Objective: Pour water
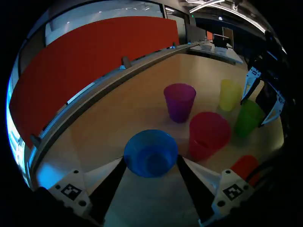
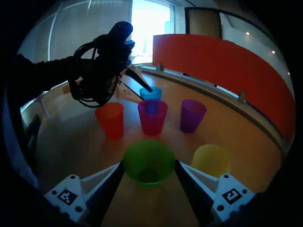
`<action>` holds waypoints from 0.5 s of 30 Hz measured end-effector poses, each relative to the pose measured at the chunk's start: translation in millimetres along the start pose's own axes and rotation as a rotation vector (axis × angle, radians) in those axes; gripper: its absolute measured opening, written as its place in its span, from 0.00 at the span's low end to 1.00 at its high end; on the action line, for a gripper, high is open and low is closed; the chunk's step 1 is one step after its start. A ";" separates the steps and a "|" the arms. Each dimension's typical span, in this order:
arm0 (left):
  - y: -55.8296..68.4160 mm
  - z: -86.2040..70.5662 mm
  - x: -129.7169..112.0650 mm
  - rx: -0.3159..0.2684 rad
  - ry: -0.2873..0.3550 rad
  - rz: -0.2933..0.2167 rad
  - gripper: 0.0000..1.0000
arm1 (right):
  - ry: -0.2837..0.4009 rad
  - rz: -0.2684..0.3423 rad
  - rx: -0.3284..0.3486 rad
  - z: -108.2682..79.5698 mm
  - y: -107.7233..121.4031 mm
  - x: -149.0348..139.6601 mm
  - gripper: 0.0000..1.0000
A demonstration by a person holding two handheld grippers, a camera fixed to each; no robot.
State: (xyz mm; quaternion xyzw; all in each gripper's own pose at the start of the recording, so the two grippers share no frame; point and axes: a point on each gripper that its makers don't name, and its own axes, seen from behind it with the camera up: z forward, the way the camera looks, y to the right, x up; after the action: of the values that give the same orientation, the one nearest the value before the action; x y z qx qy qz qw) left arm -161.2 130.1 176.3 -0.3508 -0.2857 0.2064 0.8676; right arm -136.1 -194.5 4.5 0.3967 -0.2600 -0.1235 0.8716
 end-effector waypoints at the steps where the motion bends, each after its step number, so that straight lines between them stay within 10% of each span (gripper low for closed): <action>1: -0.3 0.3 -0.3 0.000 -0.001 -0.003 0.90 | 0.000 -0.001 0.000 0.0 -0.1 0.0 0.99; 15: 0.9 -0.1 -0.8 -0.011 0.011 -0.015 0.85 | -0.005 0.000 -0.003 1.6 0.9 -1.7 0.99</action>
State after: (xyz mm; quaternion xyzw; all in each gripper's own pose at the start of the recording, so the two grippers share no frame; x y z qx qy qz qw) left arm -161.9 130.2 175.3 -0.3543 -0.2846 0.1963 0.8689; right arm -138.5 -194.2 5.4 0.3952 -0.2620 -0.1246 0.8716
